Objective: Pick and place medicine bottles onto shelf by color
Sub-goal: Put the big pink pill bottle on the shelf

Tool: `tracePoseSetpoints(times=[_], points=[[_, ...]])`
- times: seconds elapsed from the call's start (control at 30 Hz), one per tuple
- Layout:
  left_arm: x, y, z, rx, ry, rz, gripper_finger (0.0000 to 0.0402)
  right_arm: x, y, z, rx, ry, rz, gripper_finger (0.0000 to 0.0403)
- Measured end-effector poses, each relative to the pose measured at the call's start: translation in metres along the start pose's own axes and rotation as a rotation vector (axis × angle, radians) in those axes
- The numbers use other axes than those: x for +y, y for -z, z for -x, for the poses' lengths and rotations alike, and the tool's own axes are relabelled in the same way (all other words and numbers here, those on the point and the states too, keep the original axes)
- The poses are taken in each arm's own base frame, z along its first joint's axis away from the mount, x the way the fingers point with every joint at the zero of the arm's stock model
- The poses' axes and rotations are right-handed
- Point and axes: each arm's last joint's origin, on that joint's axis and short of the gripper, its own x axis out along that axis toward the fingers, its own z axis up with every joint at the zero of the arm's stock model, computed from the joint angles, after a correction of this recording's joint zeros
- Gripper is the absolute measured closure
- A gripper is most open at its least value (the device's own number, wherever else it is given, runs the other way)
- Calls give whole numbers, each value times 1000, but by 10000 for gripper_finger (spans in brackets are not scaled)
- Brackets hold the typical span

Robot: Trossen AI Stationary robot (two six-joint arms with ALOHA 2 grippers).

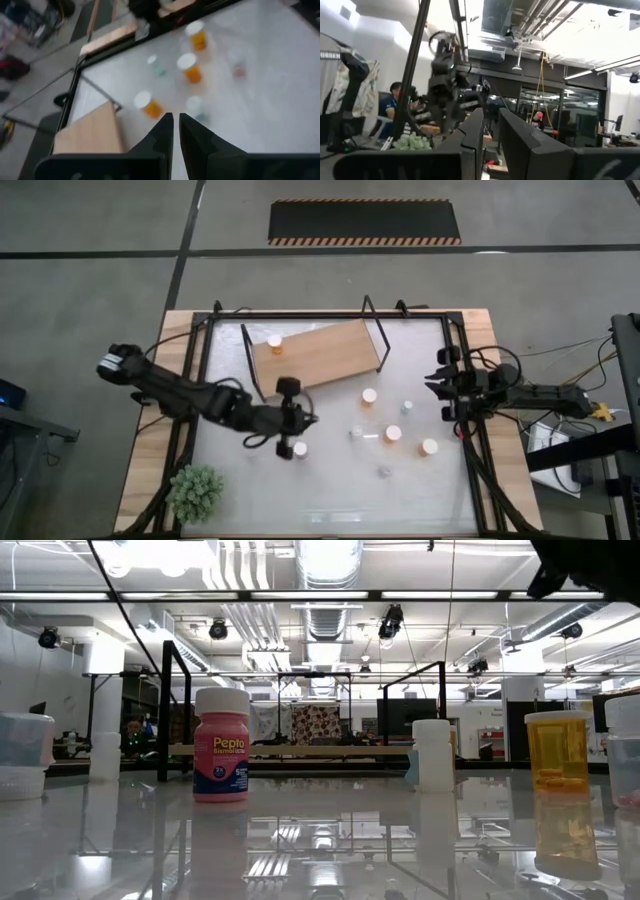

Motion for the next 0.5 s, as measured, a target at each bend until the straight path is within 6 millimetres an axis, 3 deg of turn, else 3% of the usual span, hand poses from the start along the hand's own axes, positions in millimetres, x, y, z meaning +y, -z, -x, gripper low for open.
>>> tracePoseSetpoints(times=[0.13,0.3,0.5], points=[[-12,2,10,-68,29,-36,389,-4,-14,-12,4,-1,-7,351],[-12,6,20,-109,30,-38,389,-8,-24,-33,53,-12,-11,351],[-9,16,27,-153,18,-53,389,-14,-13,-76,306,-49,-28,351]])
